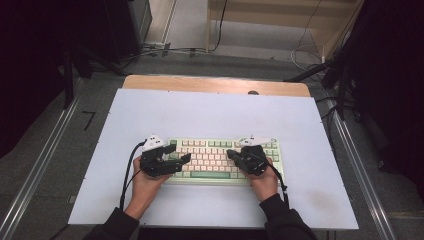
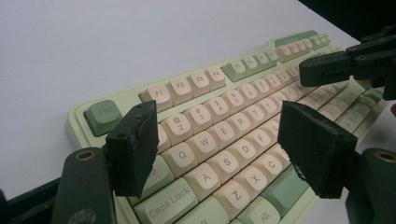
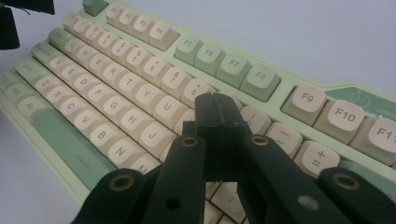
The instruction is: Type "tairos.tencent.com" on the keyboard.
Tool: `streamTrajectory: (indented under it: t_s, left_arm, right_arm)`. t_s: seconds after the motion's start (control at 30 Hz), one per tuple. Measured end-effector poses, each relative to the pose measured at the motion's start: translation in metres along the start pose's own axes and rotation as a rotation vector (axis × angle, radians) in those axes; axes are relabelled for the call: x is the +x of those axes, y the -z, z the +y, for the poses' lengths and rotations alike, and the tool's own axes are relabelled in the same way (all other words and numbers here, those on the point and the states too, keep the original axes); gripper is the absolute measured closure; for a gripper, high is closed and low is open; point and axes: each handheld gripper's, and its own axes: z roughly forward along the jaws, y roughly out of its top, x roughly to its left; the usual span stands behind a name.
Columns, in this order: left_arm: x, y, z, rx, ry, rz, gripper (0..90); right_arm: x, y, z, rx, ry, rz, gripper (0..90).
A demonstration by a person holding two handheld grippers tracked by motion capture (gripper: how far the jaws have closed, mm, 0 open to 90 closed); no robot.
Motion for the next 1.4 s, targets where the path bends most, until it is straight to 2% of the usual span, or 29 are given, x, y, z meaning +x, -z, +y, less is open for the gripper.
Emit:
streamTrajectory:
  t_s: [0.73, 0.9, 1.0, 1.03, 1.07, 1.23, 1.4]
  left_arm:
    - [-0.001, -0.002, -0.001, 0.007, -0.004, -0.005, 30.4]
    - [-0.001, -0.001, -0.001, 0.003, -0.001, -0.004, 30.6]
    - [-0.001, -0.001, -0.001, 0.004, -0.002, -0.004, 30.6]
    - [-0.001, -0.001, -0.001, 0.004, -0.002, -0.004, 30.6]
    - [-0.001, -0.001, -0.001, 0.003, -0.002, -0.004, 30.6]
    - [-0.001, -0.002, -0.001, 0.006, -0.001, -0.005, 30.6]
    - [-0.001, -0.002, -0.001, 0.005, -0.001, -0.004, 30.6]
  right_arm:
    - [-0.001, -0.005, -0.002, 0.022, -0.001, 0.001, 86.8]
    - [0.0, 0.005, 0.001, -0.032, -0.01, 0.008, 76.4]
    - [-0.002, 0.011, 0.003, -0.071, -0.026, 0.0, 54.7]
    - [-0.005, 0.015, 0.004, -0.086, -0.046, -0.004, 45.2]
    - [-0.006, 0.016, 0.004, -0.09, -0.057, -0.001, 42.5]
    - [-0.011, 0.021, 0.005, -0.106, -0.081, -0.004, 36.0]
    - [-0.012, 0.023, 0.004, -0.109, -0.087, -0.005, 34.9]
